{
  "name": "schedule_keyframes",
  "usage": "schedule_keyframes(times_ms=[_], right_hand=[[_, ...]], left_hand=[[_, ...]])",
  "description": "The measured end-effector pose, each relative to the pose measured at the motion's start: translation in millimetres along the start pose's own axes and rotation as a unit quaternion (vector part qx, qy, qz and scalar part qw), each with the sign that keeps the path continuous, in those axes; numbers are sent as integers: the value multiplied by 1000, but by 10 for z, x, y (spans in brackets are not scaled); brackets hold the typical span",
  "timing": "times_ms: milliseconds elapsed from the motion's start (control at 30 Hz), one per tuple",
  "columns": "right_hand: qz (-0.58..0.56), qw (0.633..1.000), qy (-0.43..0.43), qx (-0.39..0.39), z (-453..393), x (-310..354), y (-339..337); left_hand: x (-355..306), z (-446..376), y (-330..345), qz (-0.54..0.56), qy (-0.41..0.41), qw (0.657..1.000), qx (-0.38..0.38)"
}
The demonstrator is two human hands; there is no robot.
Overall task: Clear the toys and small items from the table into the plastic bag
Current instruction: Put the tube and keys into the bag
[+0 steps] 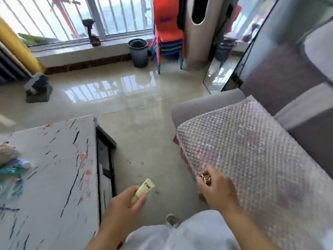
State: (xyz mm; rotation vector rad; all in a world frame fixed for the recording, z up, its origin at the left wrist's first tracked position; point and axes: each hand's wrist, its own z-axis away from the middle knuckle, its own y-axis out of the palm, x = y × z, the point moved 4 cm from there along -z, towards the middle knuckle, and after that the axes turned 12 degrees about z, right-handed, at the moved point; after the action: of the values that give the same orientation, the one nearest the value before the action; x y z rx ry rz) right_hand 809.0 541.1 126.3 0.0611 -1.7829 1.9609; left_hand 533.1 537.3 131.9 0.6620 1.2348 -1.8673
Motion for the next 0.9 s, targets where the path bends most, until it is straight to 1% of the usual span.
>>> schedule_keyframes(times_ms=[100,200,333,433,467,567,733,800,900], right_hand=[[-25,996,78,-40,496,-353,-49],[-36,984,154,-77,1068,-686,-111],[-28,966,243,-87,1939,-1113,-153],[-38,943,312,-105,2530,-1434,-189],[-44,937,331,-106,2694,-1536,-208],[-58,919,372,-119,3104,-1834,-269],[-89,888,421,-162,3566,-2393,-415],[-100,875,441,-174,3721,-2703,-488],[-112,866,449,-188,3894,-3264,-620]], left_hand=[[-73,134,273,-64,48,995,54],[-180,291,624,-136,113,976,127],[-305,654,1101,-166,165,949,209],[-378,934,1441,-188,213,928,240],[-402,1027,1543,-191,216,924,249],[-468,1288,1832,-190,217,913,289],[-770,1693,2431,-191,269,879,343],[-924,1870,2775,-198,287,863,365],[-1188,2135,3360,-203,305,846,387]])
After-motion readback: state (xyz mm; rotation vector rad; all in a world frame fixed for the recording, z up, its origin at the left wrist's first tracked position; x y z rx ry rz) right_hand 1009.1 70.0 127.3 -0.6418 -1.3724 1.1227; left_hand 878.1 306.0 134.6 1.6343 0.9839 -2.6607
